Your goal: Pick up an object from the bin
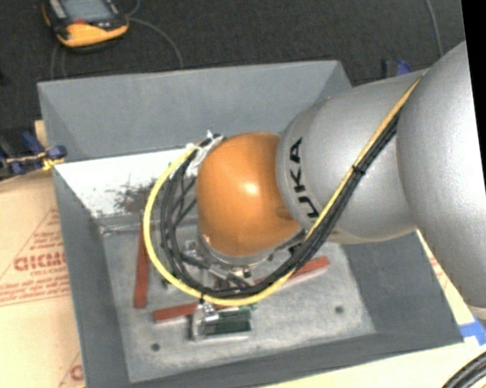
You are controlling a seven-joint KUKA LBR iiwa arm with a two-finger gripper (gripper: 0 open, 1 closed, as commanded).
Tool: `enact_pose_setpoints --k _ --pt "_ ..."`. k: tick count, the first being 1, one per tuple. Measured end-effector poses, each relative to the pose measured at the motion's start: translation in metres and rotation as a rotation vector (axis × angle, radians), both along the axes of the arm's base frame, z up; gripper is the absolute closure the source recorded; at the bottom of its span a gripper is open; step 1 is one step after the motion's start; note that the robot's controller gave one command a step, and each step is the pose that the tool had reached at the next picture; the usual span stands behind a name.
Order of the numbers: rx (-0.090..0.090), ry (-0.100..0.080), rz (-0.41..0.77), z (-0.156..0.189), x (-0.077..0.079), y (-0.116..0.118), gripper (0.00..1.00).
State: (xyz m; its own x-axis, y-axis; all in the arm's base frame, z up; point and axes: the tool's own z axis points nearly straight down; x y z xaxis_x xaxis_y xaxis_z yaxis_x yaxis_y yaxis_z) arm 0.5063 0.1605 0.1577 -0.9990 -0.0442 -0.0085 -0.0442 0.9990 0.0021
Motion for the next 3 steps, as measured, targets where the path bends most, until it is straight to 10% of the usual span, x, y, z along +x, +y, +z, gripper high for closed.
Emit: enact_pose_setpoints --k 1,2,3 --pt "0.001 0.015 -0.048 -0.08 0.001 -0.008 1.0" --pt "0.001 0.015 -0.048 -0.08 0.001 -0.008 1.0" --pt "-0.001 0.002 -0.034 0.068 0.017 -0.004 1.0"
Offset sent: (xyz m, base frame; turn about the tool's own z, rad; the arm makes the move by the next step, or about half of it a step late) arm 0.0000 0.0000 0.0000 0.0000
